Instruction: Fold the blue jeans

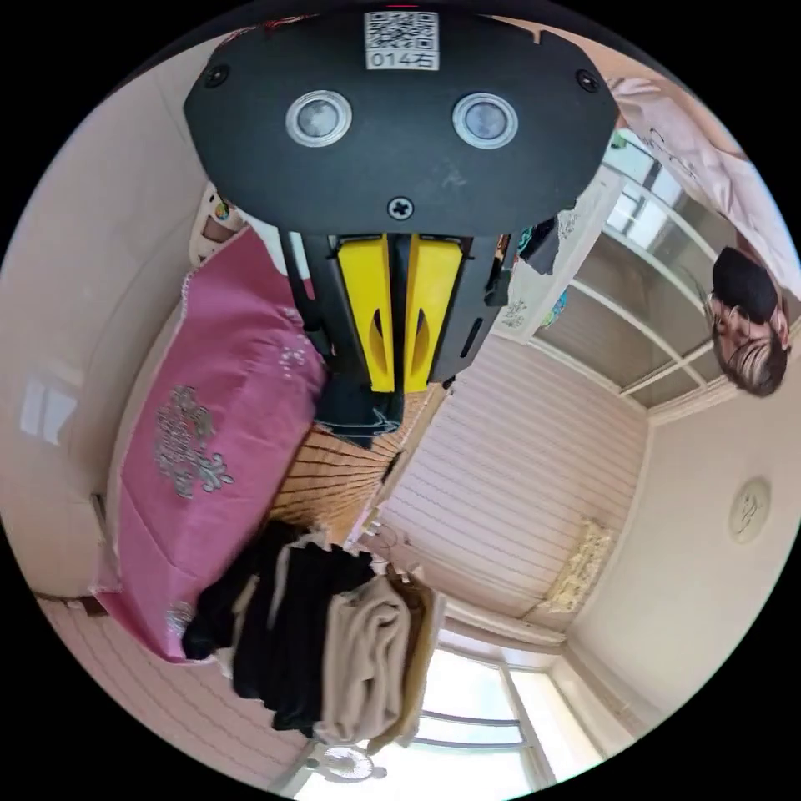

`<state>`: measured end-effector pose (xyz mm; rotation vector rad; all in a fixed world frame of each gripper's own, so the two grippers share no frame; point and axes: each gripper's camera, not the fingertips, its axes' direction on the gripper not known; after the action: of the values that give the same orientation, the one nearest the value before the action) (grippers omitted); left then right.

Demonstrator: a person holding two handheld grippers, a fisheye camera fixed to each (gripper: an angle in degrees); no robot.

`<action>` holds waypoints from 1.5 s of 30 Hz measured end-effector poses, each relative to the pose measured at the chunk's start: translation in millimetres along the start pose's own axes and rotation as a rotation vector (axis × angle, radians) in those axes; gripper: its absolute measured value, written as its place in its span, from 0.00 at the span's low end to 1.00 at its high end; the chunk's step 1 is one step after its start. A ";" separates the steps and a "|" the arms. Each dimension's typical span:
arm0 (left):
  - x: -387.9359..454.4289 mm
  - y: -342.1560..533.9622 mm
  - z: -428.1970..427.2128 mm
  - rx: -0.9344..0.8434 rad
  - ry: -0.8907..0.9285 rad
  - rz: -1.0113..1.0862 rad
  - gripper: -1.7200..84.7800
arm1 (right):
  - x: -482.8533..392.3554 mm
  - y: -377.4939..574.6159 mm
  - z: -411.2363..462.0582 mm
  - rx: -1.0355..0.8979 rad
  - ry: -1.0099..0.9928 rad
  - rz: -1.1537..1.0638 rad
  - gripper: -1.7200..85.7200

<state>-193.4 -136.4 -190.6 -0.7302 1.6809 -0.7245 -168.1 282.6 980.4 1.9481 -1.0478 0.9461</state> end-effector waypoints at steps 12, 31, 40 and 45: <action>-52.4 43.4 -61.7 0.220 0.062 -0.227 0.01 | -240.5 133.8 215.8 -1.148 -0.238 -0.824 0.03; -90.7 -22.1 -37.7 0.259 0.259 -0.183 0.18 | -375.0 335.6 205.7 -1.176 0.352 -1.668 0.19; -89.4 -46.4 -14.7 0.151 0.215 -0.169 0.04 | -388.9 345.6 197.4 -1.046 0.472 -1.847 0.15; -86.4 -28.4 -43.6 0.231 0.204 -0.125 0.02 | -396.6 297.5 203.4 -1.104 0.421 -1.690 0.09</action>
<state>-215.9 -82.7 -108.2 -0.6178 1.7081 -1.0924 -534.7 128.0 621.5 0.9326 0.4552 -0.2489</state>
